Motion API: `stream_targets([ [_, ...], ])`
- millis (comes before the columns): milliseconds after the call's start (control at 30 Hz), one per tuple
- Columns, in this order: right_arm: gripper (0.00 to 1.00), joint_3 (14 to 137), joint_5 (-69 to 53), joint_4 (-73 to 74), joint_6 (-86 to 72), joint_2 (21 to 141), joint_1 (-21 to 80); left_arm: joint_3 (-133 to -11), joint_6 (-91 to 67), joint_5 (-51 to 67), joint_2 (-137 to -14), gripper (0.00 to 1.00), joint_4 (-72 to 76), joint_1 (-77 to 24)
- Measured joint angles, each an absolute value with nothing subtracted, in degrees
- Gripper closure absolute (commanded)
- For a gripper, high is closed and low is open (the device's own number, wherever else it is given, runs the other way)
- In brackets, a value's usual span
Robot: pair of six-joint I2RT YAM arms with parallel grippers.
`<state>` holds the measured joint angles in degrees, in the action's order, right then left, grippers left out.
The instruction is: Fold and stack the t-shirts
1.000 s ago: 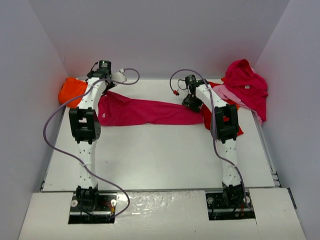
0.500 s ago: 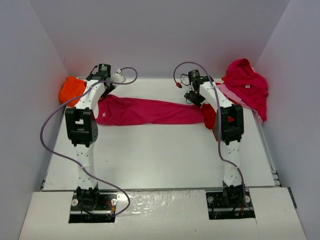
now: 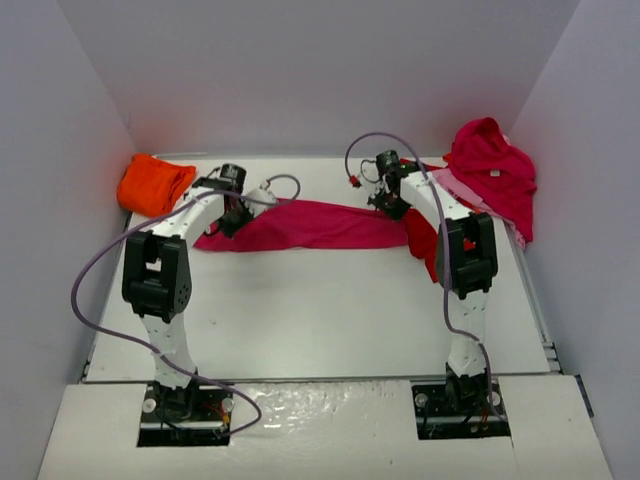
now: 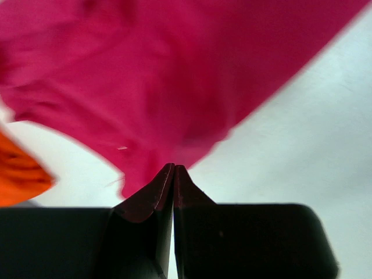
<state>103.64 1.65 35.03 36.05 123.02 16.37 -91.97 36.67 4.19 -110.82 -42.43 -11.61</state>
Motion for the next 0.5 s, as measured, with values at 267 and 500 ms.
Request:
stream_targets([
  [267, 0.98, 101.38, -0.62, 35.52, 36.11, 127.46, 18.09, -92.73, 35.76, 6.55, -117.74, 1.00, -46.09, -12.47],
  [500, 1.00, 98.58, 1.16, 39.84, 39.37, 127.73, 20.33, -107.36, 34.59, 5.94, -129.38, 1.00, -53.62, -8.63],
])
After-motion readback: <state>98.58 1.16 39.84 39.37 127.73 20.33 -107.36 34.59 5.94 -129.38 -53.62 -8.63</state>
